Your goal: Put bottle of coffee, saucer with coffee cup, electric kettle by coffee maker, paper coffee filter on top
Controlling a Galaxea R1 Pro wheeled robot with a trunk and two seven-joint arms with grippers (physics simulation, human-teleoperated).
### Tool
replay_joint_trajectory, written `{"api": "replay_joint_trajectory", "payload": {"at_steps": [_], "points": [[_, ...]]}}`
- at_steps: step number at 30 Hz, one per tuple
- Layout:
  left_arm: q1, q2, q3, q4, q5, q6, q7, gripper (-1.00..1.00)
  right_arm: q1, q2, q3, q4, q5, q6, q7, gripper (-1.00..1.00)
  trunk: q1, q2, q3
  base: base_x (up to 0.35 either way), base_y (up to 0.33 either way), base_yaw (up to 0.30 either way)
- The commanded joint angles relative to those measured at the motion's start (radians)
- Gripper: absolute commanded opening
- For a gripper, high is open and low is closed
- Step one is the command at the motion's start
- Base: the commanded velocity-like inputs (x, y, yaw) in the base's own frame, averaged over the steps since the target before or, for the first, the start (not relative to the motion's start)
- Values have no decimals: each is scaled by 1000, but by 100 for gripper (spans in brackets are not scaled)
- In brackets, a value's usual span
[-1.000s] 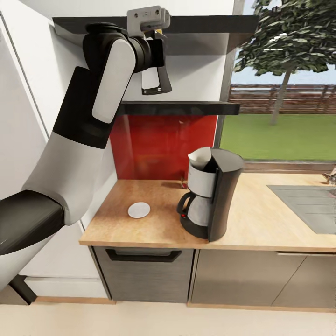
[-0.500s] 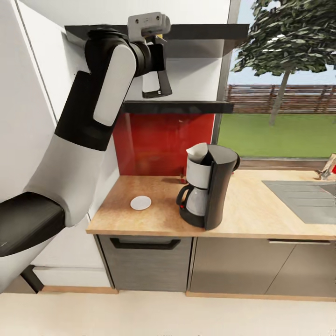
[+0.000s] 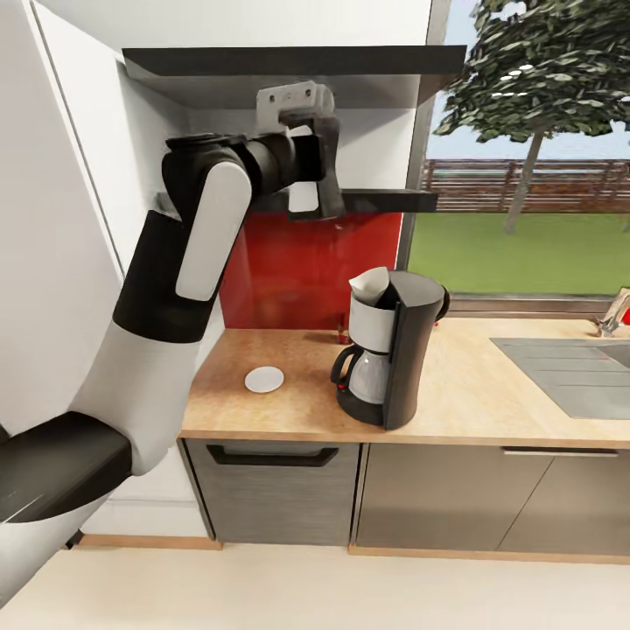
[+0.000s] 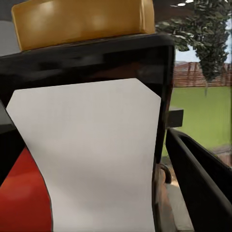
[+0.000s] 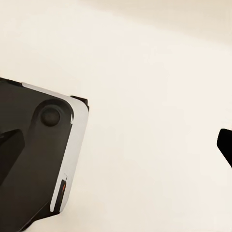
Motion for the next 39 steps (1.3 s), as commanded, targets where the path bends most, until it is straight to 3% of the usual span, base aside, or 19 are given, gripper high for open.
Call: {"api": "replay_joint_trajectory", "payload": {"at_steps": [1, 2, 8, 39], "points": [[11, 0, 0, -14, 7, 3, 9, -100, -1, -1, -9, 1, 3, -4, 6, 100, 1, -2, -2, 0, 0, 0], [45, 0, 0, -49, 7, 7, 7, -100, -1, -1, -9, 1, 2, -3, 6, 100, 1, -2, -2, 0, 0, 0], [126, 0, -3, -136, 6, 87, 4, -100, -1, -2, -9, 1, -6, -3, 6, 100, 1, -2, -2, -58, 0, 0], [145, 0, -2, -139, 6, 98, 4, -100, -1, -2, -9, 1, -23, -3, 6, 100, 1, -2, -2, -76, 0, 6]]}}
